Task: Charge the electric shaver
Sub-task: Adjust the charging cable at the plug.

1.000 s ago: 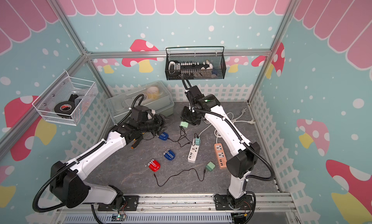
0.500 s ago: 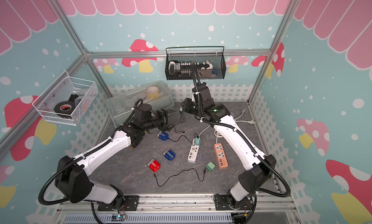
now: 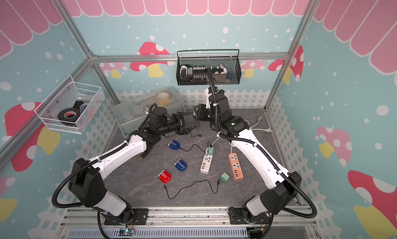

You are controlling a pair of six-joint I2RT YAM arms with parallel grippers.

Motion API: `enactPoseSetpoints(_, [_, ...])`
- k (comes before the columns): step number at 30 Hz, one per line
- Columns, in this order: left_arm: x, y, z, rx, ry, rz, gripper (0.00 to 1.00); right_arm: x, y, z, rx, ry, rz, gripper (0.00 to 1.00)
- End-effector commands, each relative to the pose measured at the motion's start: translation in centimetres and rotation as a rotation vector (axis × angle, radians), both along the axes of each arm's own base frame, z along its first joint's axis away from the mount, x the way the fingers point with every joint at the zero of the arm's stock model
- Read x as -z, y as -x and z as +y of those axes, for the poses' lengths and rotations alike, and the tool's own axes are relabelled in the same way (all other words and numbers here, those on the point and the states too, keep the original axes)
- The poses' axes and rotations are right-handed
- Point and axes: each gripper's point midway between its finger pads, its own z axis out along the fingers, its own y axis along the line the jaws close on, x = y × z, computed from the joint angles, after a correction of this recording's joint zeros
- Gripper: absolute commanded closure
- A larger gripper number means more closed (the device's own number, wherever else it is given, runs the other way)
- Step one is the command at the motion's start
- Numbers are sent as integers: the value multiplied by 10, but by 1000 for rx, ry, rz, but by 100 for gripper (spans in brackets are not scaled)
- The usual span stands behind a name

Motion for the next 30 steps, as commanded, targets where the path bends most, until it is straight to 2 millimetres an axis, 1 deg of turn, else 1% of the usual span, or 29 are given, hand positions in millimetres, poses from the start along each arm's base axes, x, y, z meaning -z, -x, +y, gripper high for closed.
enactPoseSetpoints(1, [-17, -3, -12, -1, 79, 4, 27, -17, 4, -1, -11, 3, -81, 100])
enactPoseSetpoints(3, [-16, -3, -20, 14, 105, 11, 29, -16, 4, 1, -14, 5, -81, 100])
enactPoseSetpoints(4, [-16, -3, -22, 17, 112, 13, 32, -14, 4, 1, -11, 7, -78, 100])
enactPoseSetpoints(6, [-11, -2, -24, 22, 104, 27, 41, -14, 3, -1, 0, 8, -79, 100])
enactPoseSetpoints(8, [-6, -1, -20, 5, 96, 30, 60, -15, 3, -3, 10, 8, -81, 100])
enactPoseSetpoints(9, [-4, -1, -18, -2, 95, 34, 66, -16, 3, -4, 15, 7, -83, 100])
enactPoseSetpoints(10, [-1, -2, -15, -9, 89, 37, 76, -17, 3, -5, 19, 4, -85, 100])
enactPoseSetpoints(12, [0, -2, -10, -20, 81, 31, 89, -18, 4, -8, 30, 6, -85, 100])
enactPoseSetpoints(15, [0, -2, 2, -43, 47, 18, 90, -16, 3, -14, 55, 9, -82, 100])
enactPoseSetpoints(18, [0, 1, 12, -57, 13, 6, 88, -15, 0, -20, 83, -6, -66, 100])
enactPoseSetpoints(22, [7, 9, 16, -51, -8, 9, 88, -14, -8, -31, 137, -85, -17, 100])
enactPoseSetpoints(23, [9, 11, 16, -46, -11, 13, 86, -14, -10, -33, 149, -107, -5, 100])
enactPoseSetpoints(25, [17, 18, 15, -34, -19, 31, 75, -16, -15, -36, 166, -152, 20, 100])
enactPoseSetpoints(27, [22, 23, 13, -13, -25, 38, 69, -12, -19, -36, 178, -178, 63, 100])
enactPoseSetpoints(30, [27, 31, 11, 10, -34, 47, 66, 3, -22, -41, 234, -209, 160, 100])
